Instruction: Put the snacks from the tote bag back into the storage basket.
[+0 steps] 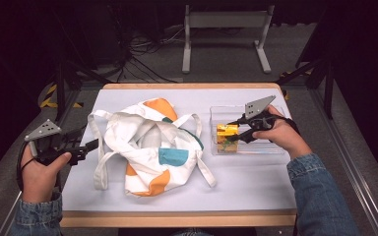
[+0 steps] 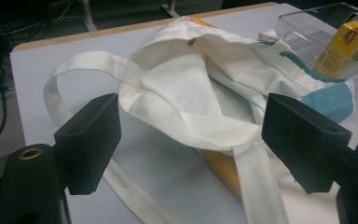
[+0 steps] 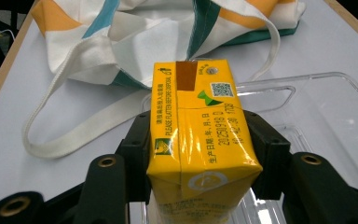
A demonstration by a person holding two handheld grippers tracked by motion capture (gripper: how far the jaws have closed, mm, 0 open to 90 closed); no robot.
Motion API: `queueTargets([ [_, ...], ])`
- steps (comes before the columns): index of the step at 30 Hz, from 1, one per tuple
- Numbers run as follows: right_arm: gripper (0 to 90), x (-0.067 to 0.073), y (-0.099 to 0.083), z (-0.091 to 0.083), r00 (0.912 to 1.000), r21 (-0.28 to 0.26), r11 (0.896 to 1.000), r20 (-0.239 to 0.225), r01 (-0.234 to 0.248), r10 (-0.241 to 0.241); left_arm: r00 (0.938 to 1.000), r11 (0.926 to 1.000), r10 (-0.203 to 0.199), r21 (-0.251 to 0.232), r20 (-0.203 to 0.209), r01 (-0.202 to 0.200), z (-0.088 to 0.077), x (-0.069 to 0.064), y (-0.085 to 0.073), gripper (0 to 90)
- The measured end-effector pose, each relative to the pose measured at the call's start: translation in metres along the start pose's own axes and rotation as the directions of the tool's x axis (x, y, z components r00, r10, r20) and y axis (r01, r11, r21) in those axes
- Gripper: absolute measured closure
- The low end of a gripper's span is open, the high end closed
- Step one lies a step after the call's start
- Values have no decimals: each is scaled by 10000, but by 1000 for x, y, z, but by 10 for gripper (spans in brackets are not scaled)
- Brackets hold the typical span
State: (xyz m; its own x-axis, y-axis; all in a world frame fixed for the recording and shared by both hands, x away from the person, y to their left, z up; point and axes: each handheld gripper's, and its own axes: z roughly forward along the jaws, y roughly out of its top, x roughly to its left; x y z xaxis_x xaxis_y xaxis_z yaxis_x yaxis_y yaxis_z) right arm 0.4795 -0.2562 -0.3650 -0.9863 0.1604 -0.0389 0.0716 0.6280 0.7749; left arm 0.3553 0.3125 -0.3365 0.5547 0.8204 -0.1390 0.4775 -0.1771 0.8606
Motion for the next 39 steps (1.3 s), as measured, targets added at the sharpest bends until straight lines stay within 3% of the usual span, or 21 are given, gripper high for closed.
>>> queueTargets([
  [10, 487, 4, -4, -8, 9990, 579, 9982, 428, -120, 96, 9998, 9999, 107, 23, 162, -108, 6, -2, 4, 205],
  [22, 342, 12, 5, -24, 9954, -150, 9995, 913, -288, 301, 9998, 9999, 113, 50, 131, -114, 6, -1, 3, 205],
  [23, 292, 16, 8, -28, 9923, -328, 9976, 1063, -609, 640, 9998, 9999, 129, 34, 115, -130, 6, -1, 3, 205],
  [26, 257, 21, 14, -33, 9874, -562, 9954, 1334, -778, 847, 9998, 9999, 151, 71, 150, -152, 7, -2, 3, 205],
  [32, 252, 30, 23, -44, 9778, -1017, 9906, 1790, -915, 1087, 9997, 9998, 139, 120, 191, -141, 7, -2, 4, 204],
  [36, 252, 41, 30, -54, 9628, -1272, 9852, 2303, -1146, 1417, 9996, 9998, 150, 133, 233, -153, 8, -2, 4, 202],
  [39, 249, 47, 33, -61, 9437, -1348, 9794, 2758, -1501, 1826, 9996, 9997, 152, 163, 254, -156, 8, -2, 4, 201],
])
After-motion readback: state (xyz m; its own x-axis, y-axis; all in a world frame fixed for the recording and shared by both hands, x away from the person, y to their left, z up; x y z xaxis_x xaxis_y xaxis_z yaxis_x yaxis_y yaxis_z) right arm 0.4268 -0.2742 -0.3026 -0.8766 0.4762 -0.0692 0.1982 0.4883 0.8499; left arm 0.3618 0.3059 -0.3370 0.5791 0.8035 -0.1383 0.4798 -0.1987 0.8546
